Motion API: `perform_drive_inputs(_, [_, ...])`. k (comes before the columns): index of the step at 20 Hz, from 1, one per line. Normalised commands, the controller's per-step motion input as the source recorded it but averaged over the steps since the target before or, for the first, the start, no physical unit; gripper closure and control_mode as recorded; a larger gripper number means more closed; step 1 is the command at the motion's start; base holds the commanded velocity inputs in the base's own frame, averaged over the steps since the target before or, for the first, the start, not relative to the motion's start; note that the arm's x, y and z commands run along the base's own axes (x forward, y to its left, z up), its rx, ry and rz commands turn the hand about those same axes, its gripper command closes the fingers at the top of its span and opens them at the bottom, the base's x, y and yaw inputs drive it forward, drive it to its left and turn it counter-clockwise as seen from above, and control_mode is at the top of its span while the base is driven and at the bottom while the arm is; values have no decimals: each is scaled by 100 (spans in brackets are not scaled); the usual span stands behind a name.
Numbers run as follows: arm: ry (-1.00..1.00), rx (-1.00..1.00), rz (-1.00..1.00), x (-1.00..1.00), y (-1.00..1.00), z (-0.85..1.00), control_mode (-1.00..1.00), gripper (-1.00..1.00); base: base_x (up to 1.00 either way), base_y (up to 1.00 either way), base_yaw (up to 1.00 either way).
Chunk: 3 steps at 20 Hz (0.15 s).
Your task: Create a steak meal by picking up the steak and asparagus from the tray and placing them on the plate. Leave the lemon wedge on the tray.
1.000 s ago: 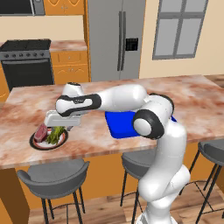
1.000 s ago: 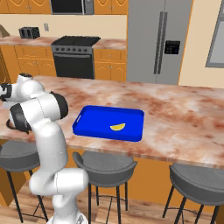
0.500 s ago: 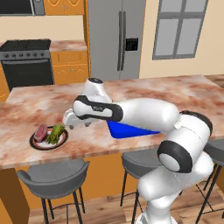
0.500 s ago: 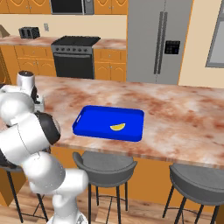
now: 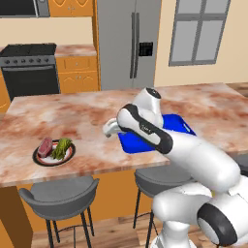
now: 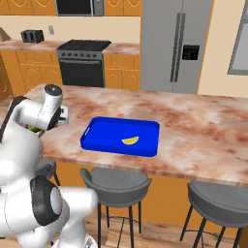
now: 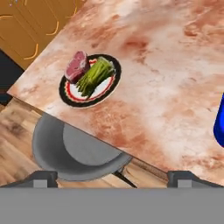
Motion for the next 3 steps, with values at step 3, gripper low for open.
perform_drive_inputs(3, [-25, 18, 7, -18, -96, 37, -100, -100, 0, 0, 0])
